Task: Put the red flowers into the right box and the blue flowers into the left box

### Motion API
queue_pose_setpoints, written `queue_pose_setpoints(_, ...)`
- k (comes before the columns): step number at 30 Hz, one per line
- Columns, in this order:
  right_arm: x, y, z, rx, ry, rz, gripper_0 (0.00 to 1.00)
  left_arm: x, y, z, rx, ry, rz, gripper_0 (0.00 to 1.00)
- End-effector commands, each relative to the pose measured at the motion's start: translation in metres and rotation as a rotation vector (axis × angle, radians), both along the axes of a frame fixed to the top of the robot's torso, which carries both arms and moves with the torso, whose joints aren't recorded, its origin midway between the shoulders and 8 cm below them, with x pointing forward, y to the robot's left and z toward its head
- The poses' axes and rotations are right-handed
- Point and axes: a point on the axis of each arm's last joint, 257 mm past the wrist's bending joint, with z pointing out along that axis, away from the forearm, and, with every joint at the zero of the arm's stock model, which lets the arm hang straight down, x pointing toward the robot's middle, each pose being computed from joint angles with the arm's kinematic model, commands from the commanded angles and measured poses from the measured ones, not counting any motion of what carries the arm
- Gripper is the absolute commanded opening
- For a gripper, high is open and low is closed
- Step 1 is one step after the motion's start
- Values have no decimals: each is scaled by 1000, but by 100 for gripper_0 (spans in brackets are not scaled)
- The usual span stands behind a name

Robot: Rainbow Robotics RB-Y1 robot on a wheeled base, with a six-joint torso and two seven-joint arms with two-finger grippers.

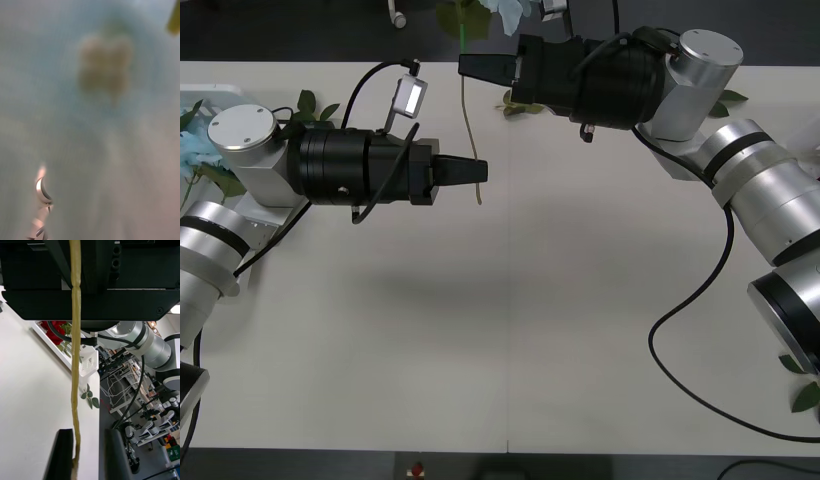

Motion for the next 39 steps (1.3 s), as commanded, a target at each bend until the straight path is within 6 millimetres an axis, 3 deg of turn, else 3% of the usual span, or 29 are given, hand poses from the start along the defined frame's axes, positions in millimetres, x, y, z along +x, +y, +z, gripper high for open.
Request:
queue_pose_setpoints(1,-7,10,29,18,-21,36,0,-5,-12,16,-2,-21,-29,0)
queue_pose_setpoints(12,-6,7,30,20,-20,32,0,-3,-11,17,-2,-16,-22,0)
queue_pose_setpoints(13,-5,6,29,15,-20,29,13,-3,-11,17,-2,-16,-23,0)
queue_pose_setpoints(14,-3,3,27,5,-24,23,36,-3,-11,17,-2,-14,-22,0)
queue_pose_setpoints(17,1,-5,19,-44,-42,7,65,-3,-11,17,-1,-12,-21,0)
queue_pose_setpoints(20,3,-9,18,-56,-55,3,80,-2,-8,17,2,-5,-17,0)
queue_pose_setpoints(23,4,-15,17,-66,-69,-4,87,1,-1,22,4,-9,-8,0)
queue_pose_setpoints(30,1,-28,12,-109,-122,11,90,3,31,36,36,-33,8,0)
queue_pose_setpoints(39,-19,-55,0,-284,-247,62,91,16,121,57,176,-104,93,0)
